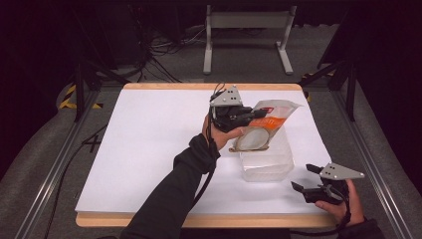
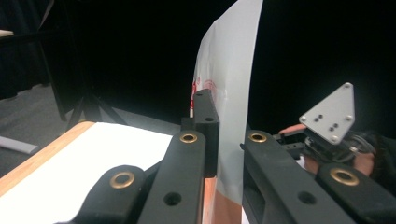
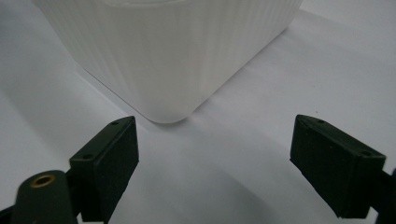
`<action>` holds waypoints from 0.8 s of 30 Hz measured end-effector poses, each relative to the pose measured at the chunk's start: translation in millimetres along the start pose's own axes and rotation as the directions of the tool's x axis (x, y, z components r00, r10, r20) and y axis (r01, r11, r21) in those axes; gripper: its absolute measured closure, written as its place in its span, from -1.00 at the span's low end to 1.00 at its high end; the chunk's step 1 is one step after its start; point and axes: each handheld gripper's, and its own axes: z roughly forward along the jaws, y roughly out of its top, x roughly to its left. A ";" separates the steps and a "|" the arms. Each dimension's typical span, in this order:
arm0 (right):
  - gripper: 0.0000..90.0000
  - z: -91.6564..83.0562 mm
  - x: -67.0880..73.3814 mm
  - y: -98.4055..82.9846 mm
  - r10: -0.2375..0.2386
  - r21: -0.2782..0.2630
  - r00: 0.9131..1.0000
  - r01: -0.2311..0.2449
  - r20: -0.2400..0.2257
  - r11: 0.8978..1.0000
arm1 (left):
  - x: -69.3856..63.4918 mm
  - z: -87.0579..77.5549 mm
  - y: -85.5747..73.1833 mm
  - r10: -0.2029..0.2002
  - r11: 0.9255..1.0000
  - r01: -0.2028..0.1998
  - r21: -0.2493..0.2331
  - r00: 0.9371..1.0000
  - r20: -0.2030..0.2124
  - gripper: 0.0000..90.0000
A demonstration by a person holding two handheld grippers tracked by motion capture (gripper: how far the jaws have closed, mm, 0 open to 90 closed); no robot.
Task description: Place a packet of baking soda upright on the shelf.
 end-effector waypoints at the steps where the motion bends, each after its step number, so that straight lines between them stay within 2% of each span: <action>1: -0.64 0.3 -0.1 0.0 0.000 0.001 1.000 0.000 0.001 1.000 | -0.4 3.1 -0.3 -0.004 1.000 0.004 -0.007 1.000 0.006 1.00; 8: -0.64 -0.2 -1.1 -0.6 0.007 -0.004 1.000 -0.007 0.001 1.000 | -7.6 19.5 6.3 0.005 1.000 -0.004 -0.024 1.000 0.020 1.00; 10: -0.64 -0.1 -1.2 -0.6 0.005 -0.003 1.000 -0.005 0.002 1.000 | -9.2 21.8 7.6 -0.001 0.999 0.002 -0.041 0.999 0.036 1.00; 13: -0.64 -0.4 -1.0 -0.7 0.005 -0.002 1.000 -0.005 0.002 1.000 | -12.2 23.5 8.8 0.004 0.999 -0.003 -0.041 0.999 0.036 1.00; 14: -0.64 -0.2 -1.3 -0.6 0.005 -0.003 1.000 -0.005 0.000 1.000 | -12.6 24.9 7.5 -0.012 0.999 0.014 -0.050 0.999 0.049 1.00; 16: -0.64 -1.3 -1.8 0.7 0.015 -0.008 1.000 -0.015 0.001 1.000 | -15.1 32.3 1.9 -0.023 0.999 0.025 -0.036 0.998 0.054 1.00; 17: -0.64 -1.3 -1.8 0.7 0.015 -0.008 1.000 -0.015 0.001 1.000 | -15.1 32.3 1.9 -0.023 0.999 0.025 -0.036 0.998 0.054 1.00; 20: -0.64 -0.2 -1.7 -0.9 0.007 0.003 1.000 -0.007 0.002 1.000 | -17.8 41.6 -12.5 -0.046 0.998 0.048 -0.032 0.998 0.051 1.00; 21: -0.64 -0.1 -1.4 -0.8 0.006 0.003 1.000 -0.006 0.001 1.000 | -17.8 41.6 -12.5 -0.046 0.998 0.048 -0.032 0.998 0.051 1.00; 22: -0.64 0.0 -1.0 -0.4 0.002 0.002 1.000 -0.002 0.002 1.000 | -17.8 43.9 -21.8 -0.058 0.998 0.059 -0.030 0.998 0.038 1.00; 24: -0.64 0.2 -0.5 0.1 0.002 0.000 1.000 -0.002 -0.003 1.000 | -16.4 44.3 -26.4 -0.068 0.997 0.070 -0.033 0.997 0.043 1.00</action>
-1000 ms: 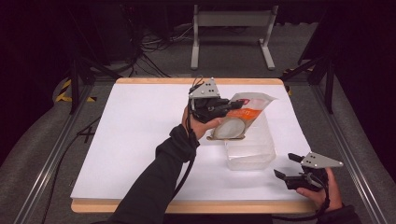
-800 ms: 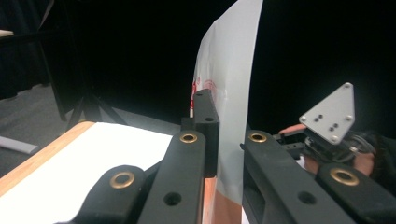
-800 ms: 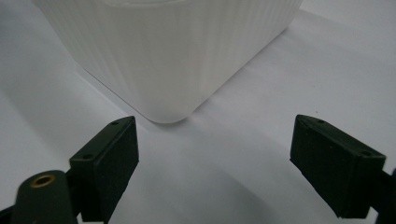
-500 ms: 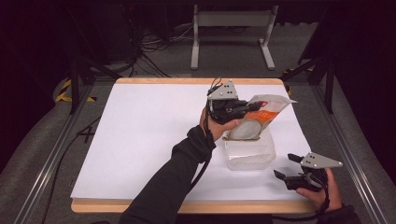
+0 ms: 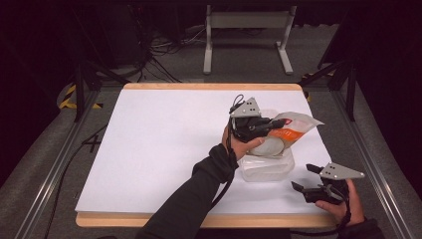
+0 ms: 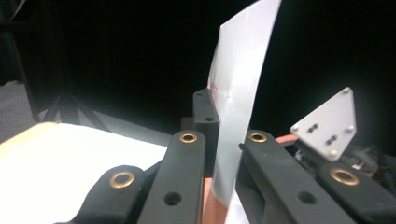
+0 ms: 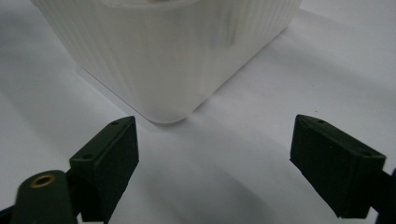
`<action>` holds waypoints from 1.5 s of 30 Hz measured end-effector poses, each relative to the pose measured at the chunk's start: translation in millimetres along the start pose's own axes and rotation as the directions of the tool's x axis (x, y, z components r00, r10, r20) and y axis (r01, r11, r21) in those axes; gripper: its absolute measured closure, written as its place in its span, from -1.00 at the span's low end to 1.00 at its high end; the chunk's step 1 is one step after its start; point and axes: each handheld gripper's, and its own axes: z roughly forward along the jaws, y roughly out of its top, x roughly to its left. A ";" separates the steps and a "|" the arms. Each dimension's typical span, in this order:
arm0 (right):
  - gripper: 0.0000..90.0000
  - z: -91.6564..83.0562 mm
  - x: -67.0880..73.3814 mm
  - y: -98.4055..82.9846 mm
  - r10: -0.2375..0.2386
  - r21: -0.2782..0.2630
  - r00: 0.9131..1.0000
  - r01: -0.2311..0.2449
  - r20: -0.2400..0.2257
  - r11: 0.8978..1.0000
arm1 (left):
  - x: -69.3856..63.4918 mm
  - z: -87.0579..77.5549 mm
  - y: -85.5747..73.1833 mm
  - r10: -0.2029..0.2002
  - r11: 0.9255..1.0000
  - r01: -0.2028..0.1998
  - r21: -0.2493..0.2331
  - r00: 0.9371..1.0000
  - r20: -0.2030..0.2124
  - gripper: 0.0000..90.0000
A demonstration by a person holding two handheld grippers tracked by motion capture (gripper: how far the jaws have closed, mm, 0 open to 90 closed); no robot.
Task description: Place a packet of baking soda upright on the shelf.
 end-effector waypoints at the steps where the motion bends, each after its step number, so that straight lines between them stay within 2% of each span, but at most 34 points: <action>1: -0.64 0.0 0.0 0.0 0.000 0.000 1.000 0.000 0.000 1.000 | 2.1 0.0 -4.6 -0.021 1.000 0.021 -0.005 1.000 0.002 1.00; 3: -0.64 0.5 -0.1 -0.3 -0.002 0.004 1.000 0.002 0.000 1.000 | 7.3 -2.5 -16.8 -0.054 0.998 0.055 -0.011 0.998 0.006 1.00; 5: -0.64 0.3 -0.2 -0.4 -0.001 0.003 1.000 0.001 0.001 1.000 | 8.6 -4.4 -20.3 -0.059 0.998 0.059 -0.014 0.998 0.000 1.00; 8: -0.64 0.8 -0.2 0.1 0.002 0.003 1.000 -0.002 0.004 1.000 | 13.8 -11.9 -28.9 -0.087 0.995 0.087 -0.039 0.996 0.005 1.00; 9: -0.64 1.2 0.3 0.1 0.000 0.006 1.000 0.000 0.004 1.000 | 13.5 -13.5 -29.9 -0.078 0.996 0.078 -0.032 0.997 0.006 1.00; 11: -0.64 1.9 1.4 0.2 -0.006 0.011 1.000 0.006 0.003 1.000 | 11.4 -15.7 -31.2 -0.029 0.999 0.029 0.015 0.999 -0.019 1.00; 12: -0.64 2.0 1.6 0.1 -0.009 0.012 1.000 0.009 0.002 1.000 | 12.4 -17.2 -33.3 -0.023 0.999 0.024 0.028 1.000 -0.021 1.00; 17: -0.64 1.9 0.4 -0.4 -0.001 0.011 1.000 0.001 0.004 1.000 | 21.6 -27.3 -45.4 -0.063 0.997 0.064 0.040 0.998 -0.023 1.00; 19: -0.64 2.2 0.3 -0.3 -0.001 0.011 1.000 0.001 0.004 1.000 | 21.6 -28.2 -48.2 -0.047 0.997 0.049 0.063 0.998 -0.034 1.00; 24: -0.64 2.3 0.4 -0.2 -0.004 0.013 1.000 0.004 0.005 1.000 | 22.4 -28.5 -55.7 -0.050 0.995 0.053 0.088 0.998 -0.043 1.00; 27: -0.64 1.7 0.6 0.1 -0.003 0.010 1.000 0.003 0.006 1.000 | 20.7 -29.9 -54.2 -0.034 0.995 0.038 0.089 0.998 -0.046 1.00; 29: -0.64 1.8 0.4 -0.1 -0.003 0.011 1.000 0.003 0.006 1.000 | 18.1 -30.4 -50.2 -0.002 0.995 0.008 0.103 0.998 -0.060 1.00; 34: -0.64 1.0 -0.2 -0.1 -0.002 0.006 1.000 0.002 0.008 1.000 | 14.7 -29.8 -43.0 0.026 0.993 -0.019 0.118 0.998 -0.053 1.00; 38: -0.64 0.7 -0.5 -0.1 0.001 0.005 1.000 -0.001 0.008 1.000 | 15.1 -30.0 -42.6 0.019 0.993 -0.013 0.117 0.998 -0.053 1.00; 42: -0.64 0.6 -0.2 0.2 -0.002 0.004 1.000 0.002 0.009 1.000 | 11.9 -30.3 -39.2 0.034 0.992 -0.027 0.124 0.998 -0.055 0.99; 44: -0.64 0.7 -0.1 0.5 -0.002 0.004 1.000 0.002 0.009 1.000 | 11.6 -30.3 -37.8 0.021 0.992 -0.014 0.125 0.998 -0.055 0.94; 45: -0.64 0.9 -0.2 0.5 -0.001 0.005 1.000 0.001 0.010 1.000 | 11.0 -30.8 -36.6 0.033 0.991 -0.025 0.133 0.998 -0.061 0.95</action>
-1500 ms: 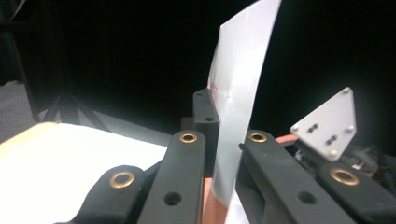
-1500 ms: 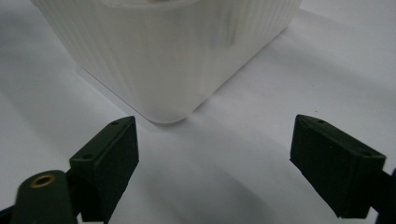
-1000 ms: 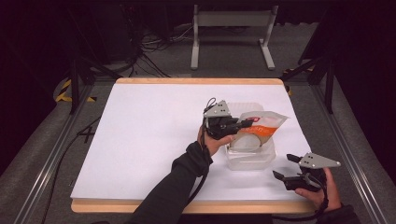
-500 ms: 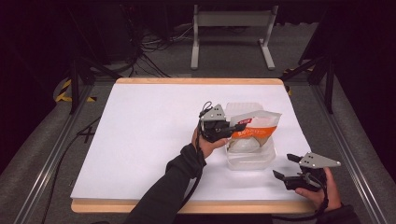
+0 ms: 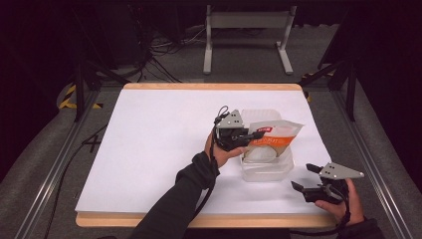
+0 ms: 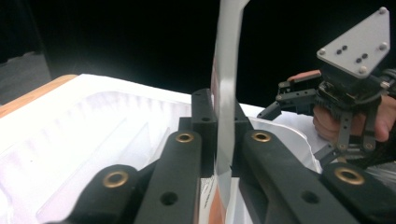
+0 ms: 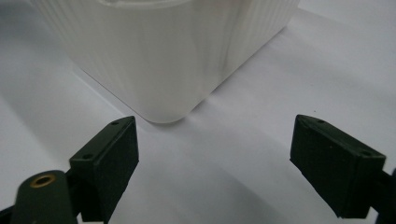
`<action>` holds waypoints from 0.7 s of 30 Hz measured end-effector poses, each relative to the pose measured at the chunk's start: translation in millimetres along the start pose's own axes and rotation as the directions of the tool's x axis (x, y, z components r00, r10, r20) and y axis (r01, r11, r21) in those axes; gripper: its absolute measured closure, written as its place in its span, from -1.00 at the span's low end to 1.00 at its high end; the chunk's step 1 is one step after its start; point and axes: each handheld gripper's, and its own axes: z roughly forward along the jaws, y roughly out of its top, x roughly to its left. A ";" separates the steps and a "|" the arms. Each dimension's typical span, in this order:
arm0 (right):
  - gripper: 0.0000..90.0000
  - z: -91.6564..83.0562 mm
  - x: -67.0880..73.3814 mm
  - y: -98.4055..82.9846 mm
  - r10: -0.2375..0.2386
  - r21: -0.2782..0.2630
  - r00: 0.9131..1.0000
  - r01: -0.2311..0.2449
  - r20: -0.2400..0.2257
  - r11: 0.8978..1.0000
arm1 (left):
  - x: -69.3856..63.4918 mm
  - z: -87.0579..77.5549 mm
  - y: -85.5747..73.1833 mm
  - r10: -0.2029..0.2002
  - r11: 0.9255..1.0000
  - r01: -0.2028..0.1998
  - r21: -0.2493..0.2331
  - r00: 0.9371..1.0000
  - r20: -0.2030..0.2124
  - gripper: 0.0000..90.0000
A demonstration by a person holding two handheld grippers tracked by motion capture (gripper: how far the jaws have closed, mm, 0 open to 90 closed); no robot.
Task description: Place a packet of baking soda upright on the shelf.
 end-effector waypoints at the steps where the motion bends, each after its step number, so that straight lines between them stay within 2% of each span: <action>1: -0.64 0.3 0.1 0.3 0.000 0.001 1.000 0.000 0.002 1.000 | -0.5 -1.4 1.0 0.007 1.000 -0.007 0.005 1.000 -0.004 0.95; 5: -0.64 0.2 0.5 1.0 -0.001 -0.001 1.000 0.001 0.001 1.000 | 0.1 -5.7 4.0 0.002 1.000 -0.002 0.003 1.000 -0.006 0.92; 8: -0.64 -2.2 -1.0 2.6 0.008 -0.013 1.000 -0.008 0.005 1.000 | -0.6 -7.5 8.6 0.036 0.999 -0.035 0.022 0.999 -0.017 0.88; 11: -0.64 -2.6 -2.7 1.6 0.019 -0.016 1.000 -0.019 0.007 1.000 | -1.5 -11.3 9.8 0.036 0.999 -0.036 0.021 0.999 -0.022 0.85; 15: -0.64 -3.7 -4.2 3.3 0.034 -0.030 0.999 -0.034 0.011 0.999 | -5.4 -15.2 12.9 0.085 0.995 -0.082 0.058 0.996 -0.036 0.86; 18: -0.64 -1.6 -2.9 2.0 0.023 -0.013 1.000 -0.022 0.017 1.000 | -8.2 -17.0 11.8 0.108 0.991 -0.104 0.079 0.993 -0.045 0.79; 21: -0.64 -1.2 0.1 3.4 0.007 -0.010 1.000 -0.007 0.014 1.000 | -9.2 -20.7 10.2 0.114 0.990 -0.109 0.094 0.992 -0.055 0.76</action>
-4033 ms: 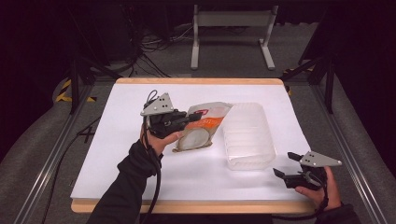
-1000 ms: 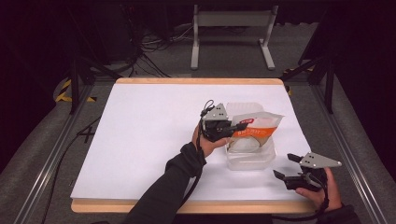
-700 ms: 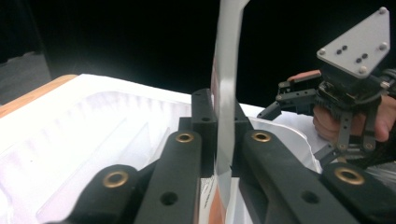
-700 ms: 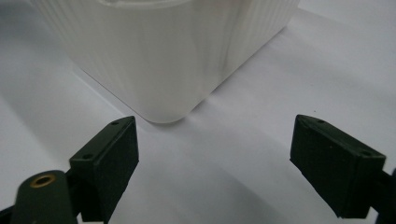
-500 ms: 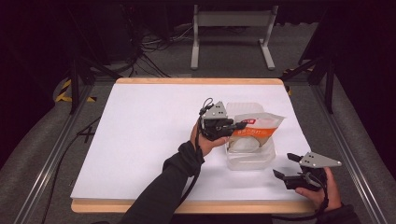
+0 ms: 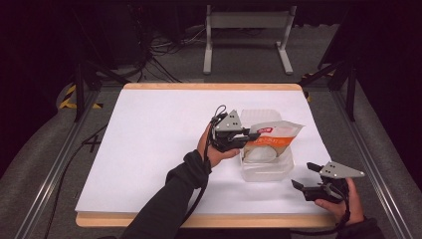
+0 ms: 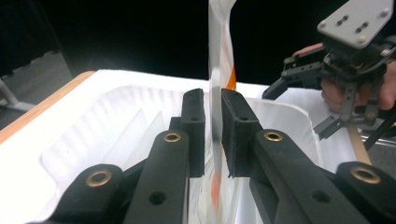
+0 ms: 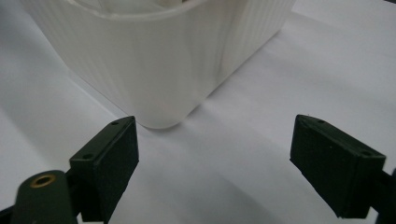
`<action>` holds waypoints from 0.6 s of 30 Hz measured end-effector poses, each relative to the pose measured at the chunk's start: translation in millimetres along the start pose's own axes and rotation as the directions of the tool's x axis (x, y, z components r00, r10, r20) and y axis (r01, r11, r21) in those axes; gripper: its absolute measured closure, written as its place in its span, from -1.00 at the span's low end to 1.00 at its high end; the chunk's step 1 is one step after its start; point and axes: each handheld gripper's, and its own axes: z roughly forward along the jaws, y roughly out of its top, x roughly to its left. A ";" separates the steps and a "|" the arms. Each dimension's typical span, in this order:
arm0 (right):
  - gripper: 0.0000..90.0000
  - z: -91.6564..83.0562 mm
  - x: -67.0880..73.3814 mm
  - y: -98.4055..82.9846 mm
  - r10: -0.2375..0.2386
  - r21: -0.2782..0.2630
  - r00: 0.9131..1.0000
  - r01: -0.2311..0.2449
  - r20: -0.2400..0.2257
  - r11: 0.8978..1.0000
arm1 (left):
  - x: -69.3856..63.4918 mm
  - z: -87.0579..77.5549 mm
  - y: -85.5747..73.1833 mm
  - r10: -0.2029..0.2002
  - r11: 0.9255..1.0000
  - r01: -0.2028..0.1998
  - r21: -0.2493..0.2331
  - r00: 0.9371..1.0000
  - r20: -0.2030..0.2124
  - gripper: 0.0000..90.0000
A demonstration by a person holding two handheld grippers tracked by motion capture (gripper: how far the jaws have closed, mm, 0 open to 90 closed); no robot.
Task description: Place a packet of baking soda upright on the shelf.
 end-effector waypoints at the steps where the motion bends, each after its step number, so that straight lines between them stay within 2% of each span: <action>1: -0.64 -0.2 0.4 0.6 0.000 -0.002 1.000 0.000 0.002 1.000 | 0.0 -0.8 -0.1 0.002 1.000 -0.002 0.000 1.000 0.002 0.76; 6: -0.64 1.8 0.6 -0.2 -0.007 0.009 1.000 0.007 0.000 1.000 | 0.1 -3.6 0.5 0.003 1.000 -0.003 -0.002 1.000 -0.002 0.80; 8: -0.64 0.9 -0.4 0.8 0.002 0.001 1.000 -0.002 0.001 1.000 | 1.5 -5.6 1.5 0.013 1.000 -0.013 0.012 1.000 -0.013 0.69; 12: -0.64 3.2 -0.6 -0.1 -0.003 0.012 1.000 0.003 0.005 1.000 | 2.2 -18.4 -1.0 0.001 1.000 -0.001 0.002 1.000 -0.020 0.63; 14: -0.64 3.2 -0.2 0.2 -0.006 0.012 1.000 0.006 0.004 1.000 | 2.1 -21.0 -1.1 0.012 1.000 -0.012 0.010 1.000 -0.028 0.61; 15: -0.64 2.7 -0.1 1.0 -0.006 0.007 1.000 0.006 0.004 1.000 | 2.2 -23.3 -1.3 0.026 0.999 -0.025 0.020 0.999 -0.038 0.57; 16: -0.64 1.6 -0.2 1.9 -0.001 -0.001 1.000 0.001 0.008 1.000 | 2.2 -25.3 -1.7 0.020 0.999 -0.019 0.030 0.999 -0.047 0.43; 17: -0.64 1.8 -0.4 1.6 0.002 -0.001 1.000 -0.002 0.010 1.000 | 0.5 -29.2 -1.8 0.022 0.999 -0.018 0.050 0.997 -0.078 0.33; 18: -0.64 1.8 -0.4 1.6 0.002 -0.001 1.000 -0.002 0.010 1.000 | 0.5 -29.2 -1.8 0.022 0.999 -0.018 0.050 0.997 -0.078 0.26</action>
